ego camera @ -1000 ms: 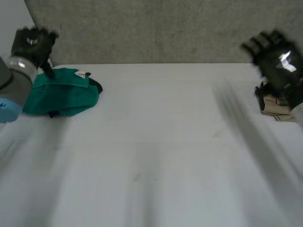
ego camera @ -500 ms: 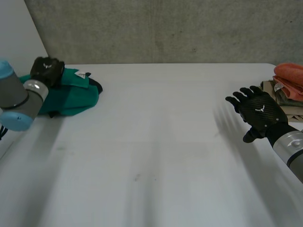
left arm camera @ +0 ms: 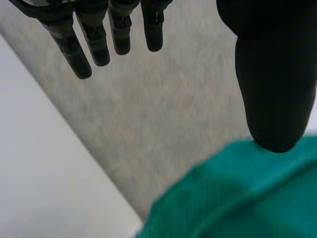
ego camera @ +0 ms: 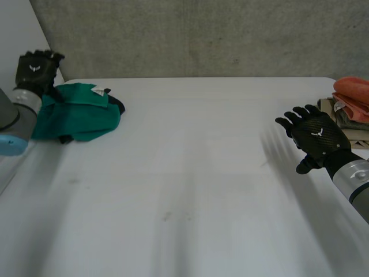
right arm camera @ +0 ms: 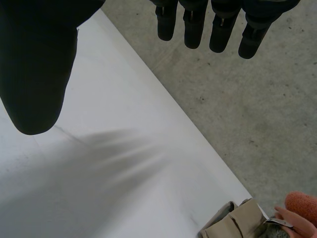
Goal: Fold the laundry.
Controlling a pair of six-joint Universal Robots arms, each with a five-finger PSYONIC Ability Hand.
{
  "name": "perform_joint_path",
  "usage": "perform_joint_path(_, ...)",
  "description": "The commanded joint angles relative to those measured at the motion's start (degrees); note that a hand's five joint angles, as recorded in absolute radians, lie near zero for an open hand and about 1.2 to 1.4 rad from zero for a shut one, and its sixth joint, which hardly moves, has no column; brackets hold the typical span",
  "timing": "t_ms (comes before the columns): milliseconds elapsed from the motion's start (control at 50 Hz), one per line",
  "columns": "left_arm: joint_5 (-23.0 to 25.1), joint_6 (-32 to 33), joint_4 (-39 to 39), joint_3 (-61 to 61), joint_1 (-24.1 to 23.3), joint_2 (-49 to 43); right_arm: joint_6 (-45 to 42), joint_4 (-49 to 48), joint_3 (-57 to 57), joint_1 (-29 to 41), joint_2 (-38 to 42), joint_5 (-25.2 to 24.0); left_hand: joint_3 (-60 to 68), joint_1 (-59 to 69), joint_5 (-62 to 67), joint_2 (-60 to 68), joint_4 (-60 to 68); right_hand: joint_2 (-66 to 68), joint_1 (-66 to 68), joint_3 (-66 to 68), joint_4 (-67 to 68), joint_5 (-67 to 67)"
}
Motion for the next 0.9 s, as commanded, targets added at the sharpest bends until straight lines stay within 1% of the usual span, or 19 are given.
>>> perform_joint_path(20,0.4,3.3,-0.6,5.7,0.9,-8.9,-0.2,-0.1,-0.1,0.0,0.2,0.1,-0.8,-1.2,-0.4,-0.6,-0.4,-2.4,-3.7,-2.1,-2.3,-2.5)
perform_joint_path(100,0.5,3.8,-1.5,9.0,0.9,-12.5,-0.3,-0.2,-0.1,0.0,0.9,0.1,0.2,-0.2,0.6,0.4,0.6,-2.4,-3.7,-2.1,-2.3,-2.5)
perform_joint_path(140,0.5,3.8,-2.2,10.2,0.9,-13.6,-0.3,-0.2,-0.2,0.0,1.2,0.1,4.1,3.6,4.4,4.3,4.5,-2.4,-3.7,-2.1,-2.3,-2.5)
perform_joint_path(200,0.4,3.8,-3.2,12.4,0.9,-14.7,-0.4,-0.2,-0.3,0.0,1.3,0.1,37.6,37.2,38.0,37.8,38.0,-2.4,-3.7,-2.1,-2.3,-2.5)
perform_joint_path(240,-0.6,3.8,-3.4,12.0,0.4,-13.5,-0.5,-0.2,-0.3,0.0,1.3,0.1,66.7,66.2,67.0,66.9,67.1,-2.4,-3.7,-2.1,-2.3,-2.5)
perform_joint_path(280,-1.1,3.7,-3.4,11.2,0.0,-12.4,-0.5,-0.2,-0.4,0.0,1.3,0.1,66.8,66.4,67.2,67.0,67.2,-2.4,-3.7,-2.1,-2.3,-2.5)
perform_joint_path(360,-5.0,1.8,-2.8,5.3,-1.3,-3.3,-0.4,-0.1,-0.4,0.0,1.3,0.2,66.8,66.4,67.2,67.0,67.2,-2.4,-3.7,-2.1,-2.3,-2.5)
perform_joint_path(380,-5.9,-0.4,-2.4,2.4,-1.7,1.5,-0.4,-0.1,-0.4,0.0,1.3,0.2,66.8,66.4,67.2,67.0,67.2,-2.4,-3.7,-2.1,-2.3,-2.5)
perform_joint_path(420,-6.1,-3.3,-1.9,-0.2,-2.7,5.5,-0.5,-0.2,-0.4,0.0,1.3,0.3,66.8,66.4,67.2,67.0,67.2,-2.4,-3.7,-2.1,-2.3,-2.5)
perform_joint_path(440,-6.0,-6.3,-1.5,-2.8,-4.3,9.4,-0.4,-0.1,-0.4,0.0,1.3,0.3,66.8,66.4,67.2,67.0,67.2,-2.4,-3.7,-2.1,-2.3,-2.5)
perform_joint_path(500,-5.9,-10.6,-1.4,-6.3,-8.1,15.5,-0.2,-0.1,-0.4,0.0,1.0,0.5,66.8,66.4,67.2,67.0,67.2,-2.4,-3.7,-2.1,-2.3,-2.5)
perform_joint_path(520,-5.9,-12.7,-1.4,-8.8,-10.7,20.1,-0.2,-0.1,-0.4,0.0,0.8,0.6,66.8,66.4,67.2,67.0,67.2,-2.4,-3.7,-2.1,-2.3,-2.5)
perform_joint_path(580,-5.9,-15.4,-1.5,-12.4,-14.8,26.2,-0.2,0.1,-0.5,-0.1,0.3,1.6,66.8,66.4,67.2,67.0,67.2,-2.4,-3.7,-2.1,-2.3,-2.5)
perform_joint_path(600,-5.8,-16.9,-1.5,-14.8,-17.3,29.6,-0.2,0.1,-0.5,-0.1,0.2,1.9,66.8,66.4,67.2,67.0,67.2,-2.4,-3.7,-2.1,-2.3,-2.5)
perform_joint_path(660,-5.8,-18.5,-1.5,-17.8,-21.4,33.5,0.0,0.2,-0.5,-0.3,-0.8,3.2,66.8,66.4,67.2,67.0,67.2,-2.4,-3.7,-2.1,-2.3,-2.5)
perform_joint_path(680,-5.7,-18.9,-1.4,-19.4,-24.2,35.1,0.1,0.2,-0.5,-0.3,-1.0,3.5,66.8,66.4,67.2,67.0,67.2,-2.4,-3.7,-2.1,-2.3,-2.5)
perform_joint_path(800,-5.8,-18.7,-1.5,-22.8,-33.5,34.6,0.5,0.5,-0.5,-0.5,-2.3,4.1,66.8,66.4,67.2,67.0,67.2,-2.4,-3.7,-2.1,-2.3,-2.5)
perform_joint_path(840,-6.1,-18.5,-1.6,-23.0,-37.3,30.5,0.7,0.6,-0.5,-0.5,-2.5,4.2,66.8,66.4,67.2,67.0,67.2,-2.4,-3.7,-2.1,-2.3,-2.5)
perform_joint_path(900,-6.4,-18.2,-1.9,-22.5,-40.9,24.6,1.4,0.6,-0.6,-0.5,-2.9,4.2,66.8,66.4,67.2,67.0,67.2,-2.4,-3.7,-2.1,-2.3,-2.5)
